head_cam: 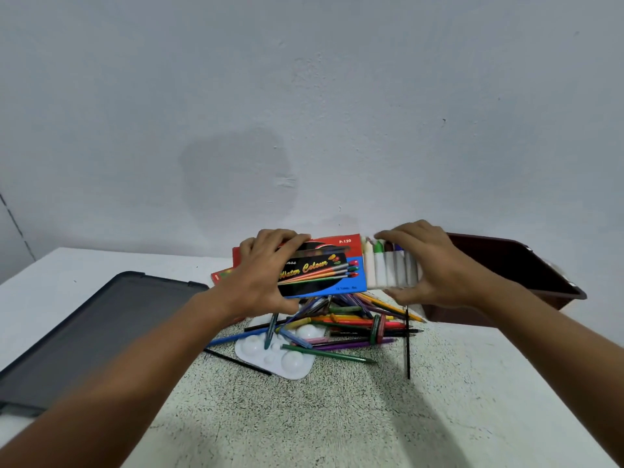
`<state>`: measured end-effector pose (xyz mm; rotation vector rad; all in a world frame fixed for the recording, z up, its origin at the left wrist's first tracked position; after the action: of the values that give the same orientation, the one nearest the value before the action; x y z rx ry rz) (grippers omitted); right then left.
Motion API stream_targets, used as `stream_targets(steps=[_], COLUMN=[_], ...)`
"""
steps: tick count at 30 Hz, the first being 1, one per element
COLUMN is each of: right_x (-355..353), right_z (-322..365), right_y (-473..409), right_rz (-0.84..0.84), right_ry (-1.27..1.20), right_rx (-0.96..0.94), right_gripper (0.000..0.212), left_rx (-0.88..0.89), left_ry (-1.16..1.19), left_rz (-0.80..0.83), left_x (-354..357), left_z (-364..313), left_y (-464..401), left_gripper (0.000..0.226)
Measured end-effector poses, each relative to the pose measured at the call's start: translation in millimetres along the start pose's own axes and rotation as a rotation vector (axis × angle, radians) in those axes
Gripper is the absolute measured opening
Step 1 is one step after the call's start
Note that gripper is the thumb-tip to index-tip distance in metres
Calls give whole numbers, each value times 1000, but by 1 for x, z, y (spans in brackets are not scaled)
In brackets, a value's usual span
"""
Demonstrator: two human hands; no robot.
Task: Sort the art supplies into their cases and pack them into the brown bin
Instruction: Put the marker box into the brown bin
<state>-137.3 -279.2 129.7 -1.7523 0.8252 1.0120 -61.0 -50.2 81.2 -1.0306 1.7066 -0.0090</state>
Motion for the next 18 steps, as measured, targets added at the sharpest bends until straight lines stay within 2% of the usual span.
stream_targets(steps=[3, 6, 9, 11, 18], right_x=[3, 6, 11, 15, 16], right_z=[2, 6, 9, 10, 28], right_y=[-1, 5, 12, 16, 12], right_rz=[-6, -72, -191, -205, -135], right_ry=[29, -150, -295, -392, -649], right_rx=[138, 301, 432, 502, 345], right_gripper=[93, 97, 92, 90, 82], left_rx=[-18, -37, -58, -69, -66], left_ry=[-12, -33, -45, -55, -40], left_rz=[-55, -83, -87, -78, -34], left_x=[-3, -8, -7, -5, 21], left_z=[-1, 1, 0, -3, -26], left_y=[-1, -1, -2, -5, -25], left_gripper=[102, 100, 99, 100, 101])
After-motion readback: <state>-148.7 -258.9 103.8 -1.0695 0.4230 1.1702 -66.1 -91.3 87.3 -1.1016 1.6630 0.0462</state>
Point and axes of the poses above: each hand's wrist, its own y-axis away from the middle knuckle, its own x-axis out of the palm, z = x × y, the point moved 6 cm from there along -y, towards the middle knuckle, and after that the axes turned 15 degrees about y, right-handed, at the moved point
